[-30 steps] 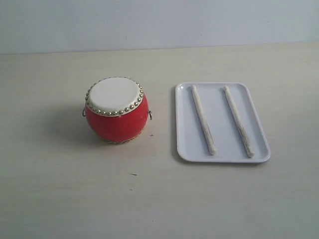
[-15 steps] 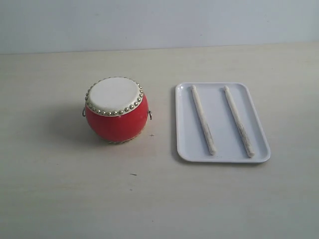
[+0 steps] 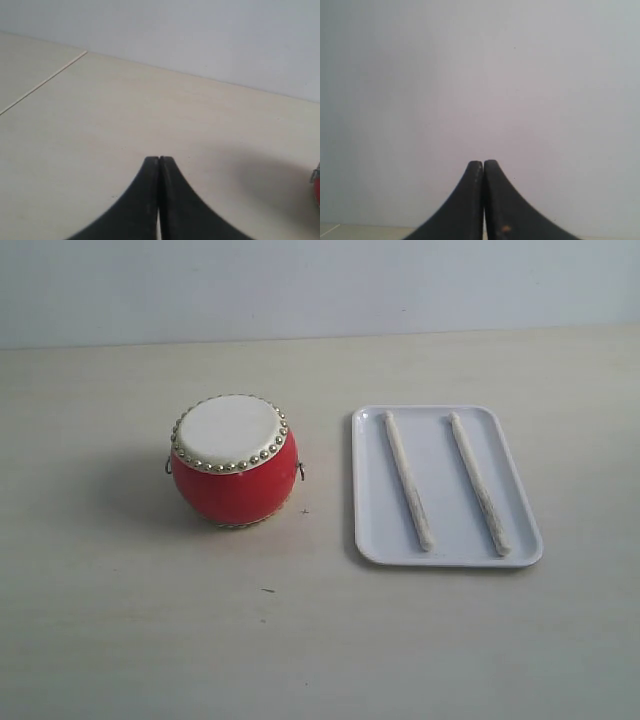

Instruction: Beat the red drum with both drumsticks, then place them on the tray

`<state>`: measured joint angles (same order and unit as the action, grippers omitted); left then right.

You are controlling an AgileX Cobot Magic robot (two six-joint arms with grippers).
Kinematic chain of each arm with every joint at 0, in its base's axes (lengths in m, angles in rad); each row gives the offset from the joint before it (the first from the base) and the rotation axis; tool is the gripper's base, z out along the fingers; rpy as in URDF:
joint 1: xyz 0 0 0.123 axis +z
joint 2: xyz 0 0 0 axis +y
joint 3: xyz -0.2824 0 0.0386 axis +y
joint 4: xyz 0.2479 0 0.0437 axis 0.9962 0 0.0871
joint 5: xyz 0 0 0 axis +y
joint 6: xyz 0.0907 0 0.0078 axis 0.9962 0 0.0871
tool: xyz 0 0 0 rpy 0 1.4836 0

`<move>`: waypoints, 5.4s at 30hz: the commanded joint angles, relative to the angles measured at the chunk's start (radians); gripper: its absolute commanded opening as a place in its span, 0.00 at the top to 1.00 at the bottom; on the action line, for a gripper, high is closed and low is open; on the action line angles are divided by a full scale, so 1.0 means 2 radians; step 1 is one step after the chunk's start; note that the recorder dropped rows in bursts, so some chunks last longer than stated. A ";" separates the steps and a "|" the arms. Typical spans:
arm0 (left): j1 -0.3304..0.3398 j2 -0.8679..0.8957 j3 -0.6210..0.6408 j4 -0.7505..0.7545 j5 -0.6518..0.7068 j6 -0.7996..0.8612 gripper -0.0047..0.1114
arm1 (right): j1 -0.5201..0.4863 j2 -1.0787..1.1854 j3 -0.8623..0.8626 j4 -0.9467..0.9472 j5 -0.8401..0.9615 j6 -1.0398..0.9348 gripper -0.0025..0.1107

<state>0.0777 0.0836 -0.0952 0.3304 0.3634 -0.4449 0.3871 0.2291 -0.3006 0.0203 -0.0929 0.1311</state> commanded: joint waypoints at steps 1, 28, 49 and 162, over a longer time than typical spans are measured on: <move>0.001 -0.042 0.018 0.006 -0.009 0.011 0.96 | -0.001 -0.002 0.002 -0.006 0.001 0.001 0.98; 0.002 -0.042 0.048 -0.109 -0.001 0.095 0.96 | -0.001 -0.002 0.002 -0.006 0.001 0.001 0.98; 0.002 -0.042 0.048 -0.108 -0.001 0.095 0.96 | -0.145 -0.085 0.096 -0.039 0.143 -0.118 0.98; 0.002 -0.042 0.048 -0.107 -0.001 0.101 0.96 | -0.221 -0.115 0.150 -0.035 0.211 -0.038 0.98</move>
<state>0.0777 0.0064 -0.0027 0.1217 0.3658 -0.2423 -0.0486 0.0059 -0.0049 -0.0505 0.3349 0.0531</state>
